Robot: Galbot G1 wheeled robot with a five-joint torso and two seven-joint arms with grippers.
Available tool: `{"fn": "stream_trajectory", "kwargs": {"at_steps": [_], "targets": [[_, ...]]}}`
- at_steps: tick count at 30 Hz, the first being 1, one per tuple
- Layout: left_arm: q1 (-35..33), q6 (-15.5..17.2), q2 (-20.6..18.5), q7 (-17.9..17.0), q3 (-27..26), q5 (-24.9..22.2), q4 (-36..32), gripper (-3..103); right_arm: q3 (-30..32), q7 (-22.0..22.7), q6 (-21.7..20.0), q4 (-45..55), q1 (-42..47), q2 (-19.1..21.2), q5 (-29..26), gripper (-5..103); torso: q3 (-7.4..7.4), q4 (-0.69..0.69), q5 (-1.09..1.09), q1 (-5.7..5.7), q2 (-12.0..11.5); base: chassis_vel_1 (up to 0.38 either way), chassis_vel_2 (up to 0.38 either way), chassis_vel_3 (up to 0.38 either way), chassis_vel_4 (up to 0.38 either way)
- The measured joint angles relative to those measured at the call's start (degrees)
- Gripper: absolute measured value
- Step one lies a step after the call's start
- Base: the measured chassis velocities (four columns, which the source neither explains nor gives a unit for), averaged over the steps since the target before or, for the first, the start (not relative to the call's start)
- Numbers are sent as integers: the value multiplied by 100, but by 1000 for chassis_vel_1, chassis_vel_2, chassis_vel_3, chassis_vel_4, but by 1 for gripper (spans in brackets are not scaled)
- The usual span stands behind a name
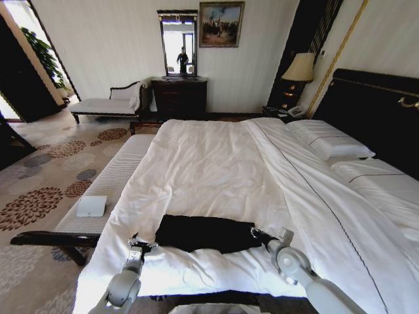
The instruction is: Fold the clothes on the bed.
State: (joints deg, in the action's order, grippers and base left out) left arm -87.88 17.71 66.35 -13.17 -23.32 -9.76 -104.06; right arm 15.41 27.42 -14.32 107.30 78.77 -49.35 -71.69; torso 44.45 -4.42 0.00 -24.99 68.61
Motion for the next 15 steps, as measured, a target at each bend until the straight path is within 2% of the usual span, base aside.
{"fn": "stream_trajectory", "kwargs": {"at_steps": [3,5,12,15], "targets": [[-4,-3,-2,1,-8,5,-10,100,-2,-28,29,1,-1,-2,10,12,0,0,0,0,0,0,0,0,0],[-8,-8,-2,1,-10,10,-13,100,-2,-92,75,-3,-3,-2,25,3,0,0,0,0,0,0,0,0,0],[-39,-32,16,-5,-26,37,-15,100,58,-492,356,-124,-112,3,78,0,0,0,0,0,0,0,0,0,0],[-40,-33,23,-5,-27,38,-17,100,73,-521,384,-166,-164,3,57,0,0,0,0,0,0,0,0,0,0]]}}
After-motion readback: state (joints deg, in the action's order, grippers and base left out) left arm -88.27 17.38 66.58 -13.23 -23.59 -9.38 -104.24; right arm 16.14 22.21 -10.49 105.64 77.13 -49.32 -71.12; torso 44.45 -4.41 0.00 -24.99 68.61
